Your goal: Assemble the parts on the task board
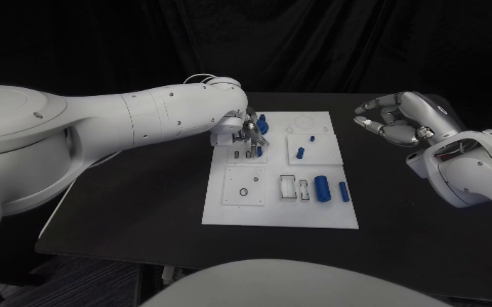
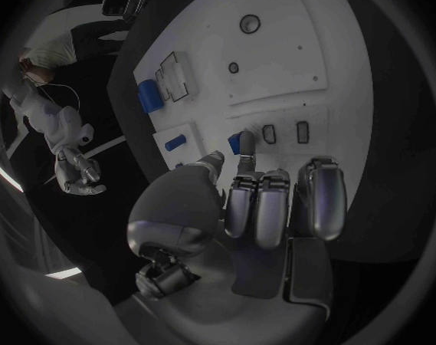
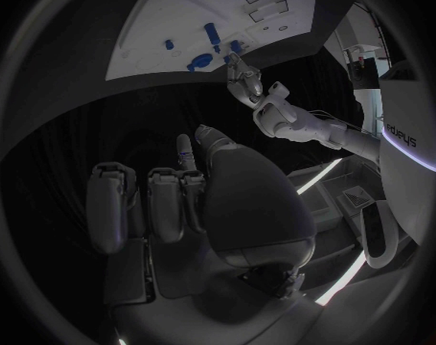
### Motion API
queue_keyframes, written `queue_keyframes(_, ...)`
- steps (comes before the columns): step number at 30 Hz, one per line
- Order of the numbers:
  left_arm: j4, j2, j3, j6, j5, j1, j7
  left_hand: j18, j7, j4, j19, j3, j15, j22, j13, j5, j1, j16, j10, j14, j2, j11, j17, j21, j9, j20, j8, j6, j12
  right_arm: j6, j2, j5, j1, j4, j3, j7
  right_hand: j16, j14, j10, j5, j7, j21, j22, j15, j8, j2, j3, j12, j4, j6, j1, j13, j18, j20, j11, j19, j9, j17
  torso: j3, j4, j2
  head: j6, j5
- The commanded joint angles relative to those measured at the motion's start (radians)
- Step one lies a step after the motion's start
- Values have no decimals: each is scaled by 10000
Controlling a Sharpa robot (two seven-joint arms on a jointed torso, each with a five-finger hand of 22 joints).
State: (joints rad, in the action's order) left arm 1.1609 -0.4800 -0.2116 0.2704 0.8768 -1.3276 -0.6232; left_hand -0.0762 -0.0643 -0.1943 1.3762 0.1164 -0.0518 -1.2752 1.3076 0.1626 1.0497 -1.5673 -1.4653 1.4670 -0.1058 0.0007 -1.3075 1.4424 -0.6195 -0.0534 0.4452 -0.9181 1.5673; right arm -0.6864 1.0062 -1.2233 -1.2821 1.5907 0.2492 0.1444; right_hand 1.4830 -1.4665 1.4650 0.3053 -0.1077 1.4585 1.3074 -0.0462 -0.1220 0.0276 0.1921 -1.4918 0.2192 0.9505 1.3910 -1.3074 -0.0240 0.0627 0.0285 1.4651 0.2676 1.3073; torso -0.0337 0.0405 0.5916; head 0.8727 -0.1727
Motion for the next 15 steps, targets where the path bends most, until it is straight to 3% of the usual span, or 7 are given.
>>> queue_keyframes(1, -27, 44, 8, -106, -69, 30, 246, 69, 10, 85, -61, 11, -71, 12, 2632, 68, -67, -35, -1055, 1038, -18, -74, -2633, -69, -47, -6, -43, 67, 35, 55, 8, -14, 30, -3, -8, -190, -35, -734, 77, 54, -25, -28, 2003, 23, 39, -12, 43, -32, 5, 65, 87, -1462, -104, 25, -23, 444, -10, 1177, -10, -13, -2, -1, 37)
queue_keyframes(15, -219, 170, 8, -63, -69, 161, 342, 49, 10, 209, -121, 94, -72, 97, 2632, 168, 30, -35, -1055, 1038, -27, -73, -2633, -138, -253, -3, -102, 137, 35, 73, -3, -14, 31, 0, -9, -205, -44, -731, 83, 62, -25, -35, 1999, 22, 42, -2, 47, -35, 3, 71, 94, -1466, -106, 23, -24, 442, -15, 1163, -8, 9, -8, -1, 10)
